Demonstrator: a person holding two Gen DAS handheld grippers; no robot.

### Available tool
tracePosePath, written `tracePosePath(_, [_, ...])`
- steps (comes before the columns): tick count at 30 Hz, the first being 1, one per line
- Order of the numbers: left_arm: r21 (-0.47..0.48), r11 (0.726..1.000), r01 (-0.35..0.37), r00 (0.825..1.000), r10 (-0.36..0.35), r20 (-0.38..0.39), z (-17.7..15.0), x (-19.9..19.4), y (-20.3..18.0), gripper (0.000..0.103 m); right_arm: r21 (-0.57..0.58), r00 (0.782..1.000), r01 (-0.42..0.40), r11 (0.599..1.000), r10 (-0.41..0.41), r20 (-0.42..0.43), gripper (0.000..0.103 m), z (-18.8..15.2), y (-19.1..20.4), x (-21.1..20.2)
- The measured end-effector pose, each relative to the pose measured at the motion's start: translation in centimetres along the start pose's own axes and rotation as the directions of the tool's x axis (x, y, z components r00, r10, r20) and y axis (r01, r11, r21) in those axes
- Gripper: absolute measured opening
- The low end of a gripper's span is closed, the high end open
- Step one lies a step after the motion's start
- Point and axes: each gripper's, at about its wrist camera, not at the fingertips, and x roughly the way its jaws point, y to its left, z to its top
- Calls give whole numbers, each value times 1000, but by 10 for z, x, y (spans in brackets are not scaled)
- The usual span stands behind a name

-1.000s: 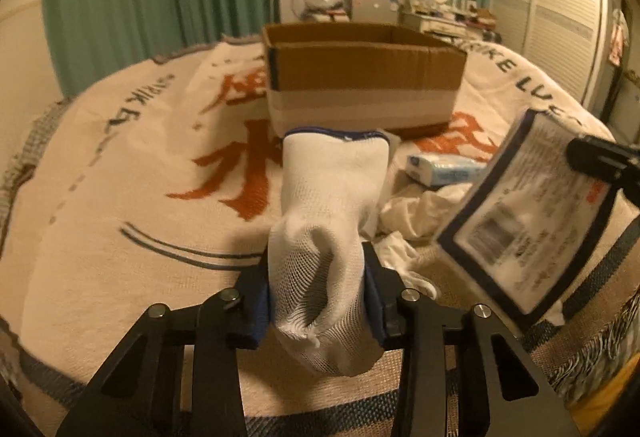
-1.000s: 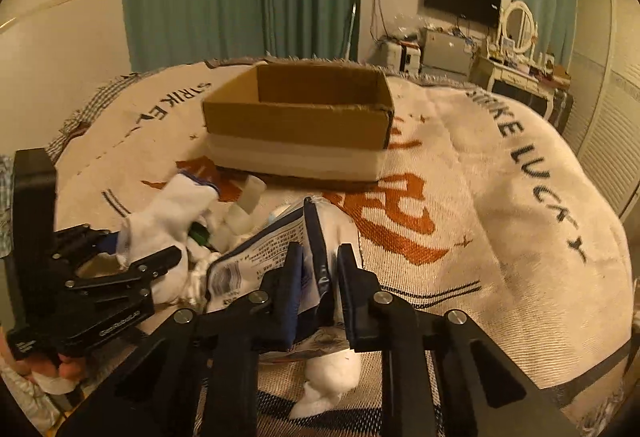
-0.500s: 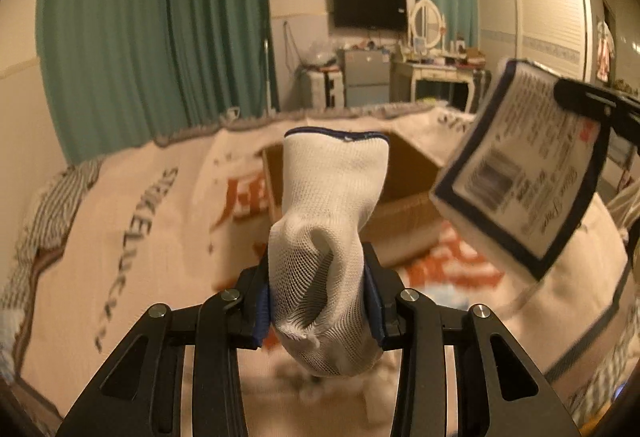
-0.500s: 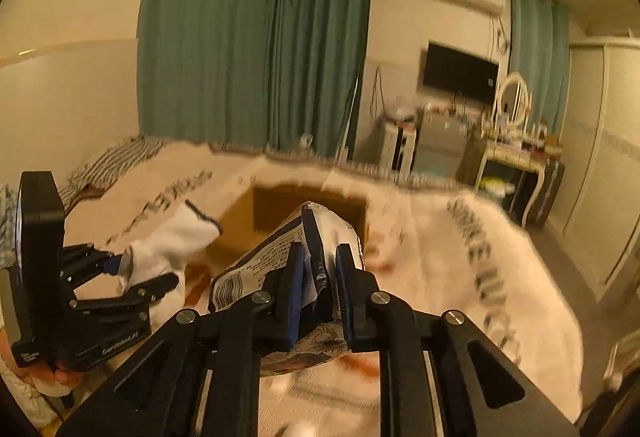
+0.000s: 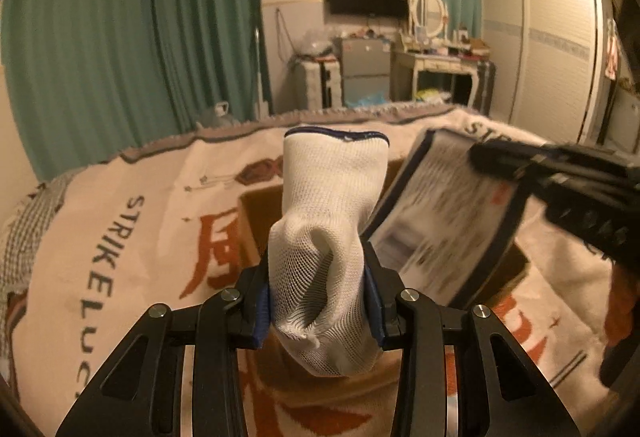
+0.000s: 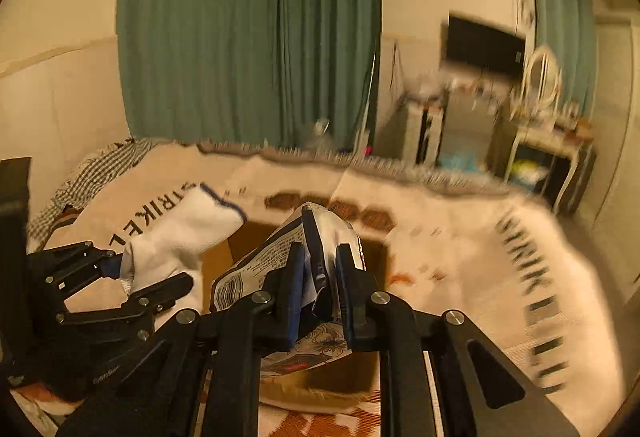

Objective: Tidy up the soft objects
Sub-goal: 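Carry the sock and tissue pack over the box and release both, then lower the left tool to the white cloth while the right tool grasps a white sock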

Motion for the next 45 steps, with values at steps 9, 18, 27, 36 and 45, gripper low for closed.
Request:
tracePosePath(9, [-4, 1000, -21, 999, 21, 35, 1, -6, -2, 78, 60, 995, -26, 998, 32, -96, 51, -18, -11, 43])
tracePosePath(18, [-8, 998, -69, 981, 70, 181, 37, -118, 3, 85, 35, 999, 36, 999, -37, 31, 57, 28, 10, -66])
tracePosePath(27, [-38, 998, -52, 957, 60, 284, 21, -239, 16, 96, -4, 987, 123, 992, -122, 107, 95, 47, 41, -223])
tracePosePath(36, [7, 998, -61, 981, 59, 186, -57, -234, -9, 96, -47, 985, 167, 985, -165, 53, 100, -35, 55, -276])
tracePosePath(45, [-66, 997, -50, 999, 49, -18, -133, -158, -38, 96, 12, 977, 173, 985, -170, -130, 100, -162, 44, -196])
